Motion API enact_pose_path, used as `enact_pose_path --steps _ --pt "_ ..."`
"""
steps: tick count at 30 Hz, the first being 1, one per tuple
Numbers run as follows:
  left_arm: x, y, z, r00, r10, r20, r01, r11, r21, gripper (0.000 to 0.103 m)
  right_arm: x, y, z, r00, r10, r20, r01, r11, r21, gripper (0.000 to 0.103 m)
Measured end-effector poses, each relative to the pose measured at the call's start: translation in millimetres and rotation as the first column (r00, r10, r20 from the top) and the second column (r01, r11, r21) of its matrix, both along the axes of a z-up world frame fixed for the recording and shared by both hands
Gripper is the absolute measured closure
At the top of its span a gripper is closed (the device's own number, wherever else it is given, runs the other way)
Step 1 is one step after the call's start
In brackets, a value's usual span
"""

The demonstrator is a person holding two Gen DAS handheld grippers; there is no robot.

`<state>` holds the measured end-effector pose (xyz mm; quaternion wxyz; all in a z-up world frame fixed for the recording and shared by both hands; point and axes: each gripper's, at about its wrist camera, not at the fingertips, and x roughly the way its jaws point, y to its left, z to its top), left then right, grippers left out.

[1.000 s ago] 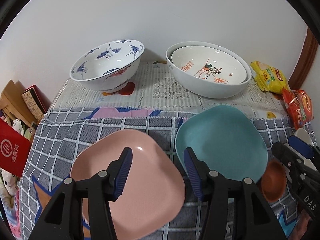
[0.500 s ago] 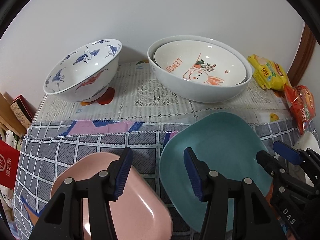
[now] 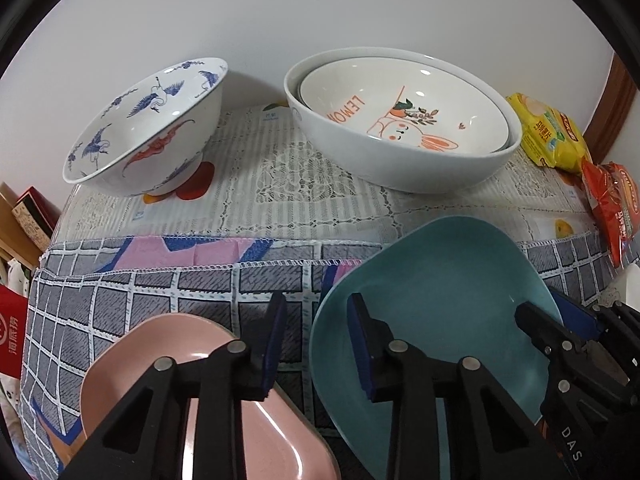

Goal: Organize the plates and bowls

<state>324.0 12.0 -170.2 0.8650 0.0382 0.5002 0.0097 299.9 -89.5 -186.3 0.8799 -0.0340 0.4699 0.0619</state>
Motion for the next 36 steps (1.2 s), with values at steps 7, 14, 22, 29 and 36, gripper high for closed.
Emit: enact_pose_path --steps 7,14,22,29,36 --pt "2.5 -2.1 -2.4 1.0 -0.007 0.005 0.007 1.0 -0.016 0.086 2.4 2.5 -3.8 1.0 0.006 -0.007 -0.006 1.0 0.004 0.092" --pt "-6.2 3.4 18.3 0.999 0.006 0.044 -0.004 0.999 -0.053 0.087 -2.4 -2.1 11.3 1.0 -0.015 0.028 0.013 0.998 0.055 0.093" --pt "-33.5 2.2 60.1 0.994 0.0 0.109 0.007 0.998 -0.064 0.087 -27.0 -4.0 51.6 0.996 -0.028 0.086 0.022 0.997 0.07 0.094" --pt "-62.8 1.1 94.3 0.988 -0.016 0.153 0.027 0.997 -0.074 0.087 -63.6 -7.3 88.5 0.991 -0.052 0.127 0.041 0.996 0.082 0.095" --pt "-94.1 6.6 120.6 0.983 -0.019 0.182 0.034 0.996 -0.084 0.087 -99.2 -4.6 115.8 0.984 -0.051 0.17 0.037 0.996 0.082 0.095"
